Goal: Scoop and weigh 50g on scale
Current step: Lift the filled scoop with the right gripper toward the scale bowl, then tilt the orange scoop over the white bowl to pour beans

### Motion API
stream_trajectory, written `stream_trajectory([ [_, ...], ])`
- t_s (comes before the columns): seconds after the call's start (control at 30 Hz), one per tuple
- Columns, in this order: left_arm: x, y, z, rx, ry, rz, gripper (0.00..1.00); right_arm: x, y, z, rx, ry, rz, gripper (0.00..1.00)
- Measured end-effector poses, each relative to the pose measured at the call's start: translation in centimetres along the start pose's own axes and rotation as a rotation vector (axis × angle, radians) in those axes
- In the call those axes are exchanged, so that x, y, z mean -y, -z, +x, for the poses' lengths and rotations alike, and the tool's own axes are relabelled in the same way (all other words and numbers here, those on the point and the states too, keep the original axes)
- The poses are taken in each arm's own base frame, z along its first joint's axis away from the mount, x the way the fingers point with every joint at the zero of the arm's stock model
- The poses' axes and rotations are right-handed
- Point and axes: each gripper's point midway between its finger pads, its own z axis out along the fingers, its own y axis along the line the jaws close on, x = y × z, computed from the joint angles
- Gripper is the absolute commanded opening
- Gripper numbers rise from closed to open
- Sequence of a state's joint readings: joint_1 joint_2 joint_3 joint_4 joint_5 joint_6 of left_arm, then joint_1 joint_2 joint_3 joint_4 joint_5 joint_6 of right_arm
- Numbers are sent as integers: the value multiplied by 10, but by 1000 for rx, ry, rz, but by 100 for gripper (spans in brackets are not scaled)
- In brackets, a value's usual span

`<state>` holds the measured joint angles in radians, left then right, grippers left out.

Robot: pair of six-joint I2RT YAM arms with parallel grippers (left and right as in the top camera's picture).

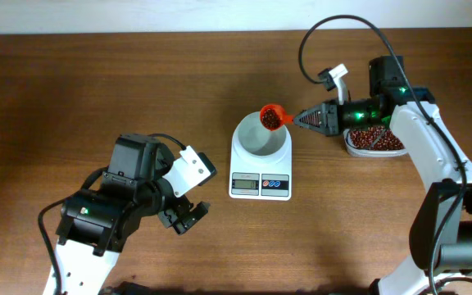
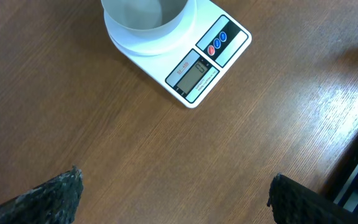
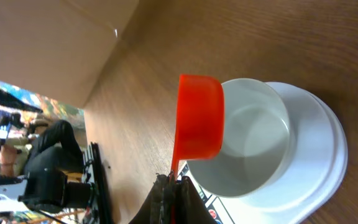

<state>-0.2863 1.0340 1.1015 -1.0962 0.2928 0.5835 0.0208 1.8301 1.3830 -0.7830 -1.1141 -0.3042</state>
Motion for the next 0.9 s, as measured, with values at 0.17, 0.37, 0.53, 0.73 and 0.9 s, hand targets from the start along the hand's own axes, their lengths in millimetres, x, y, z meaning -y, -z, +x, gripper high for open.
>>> stream_trajectory([
  [0.17,0,0,0,0,0,0,99,-9,-12,3,-26,136,-19,4],
  [0.37,0,0,0,0,0,0,99,-6,-22,10,-76,351,20,4],
  [0.53,0,0,0,0,0,0,99,-1,-24,11,-98,483,44,4],
  [0.73,0,0,0,0,0,0,99,3,-24,7,-96,567,63,4],
  [0.9,0,0,0,0,0,0,99,4,-24,5,-90,586,66,4],
])
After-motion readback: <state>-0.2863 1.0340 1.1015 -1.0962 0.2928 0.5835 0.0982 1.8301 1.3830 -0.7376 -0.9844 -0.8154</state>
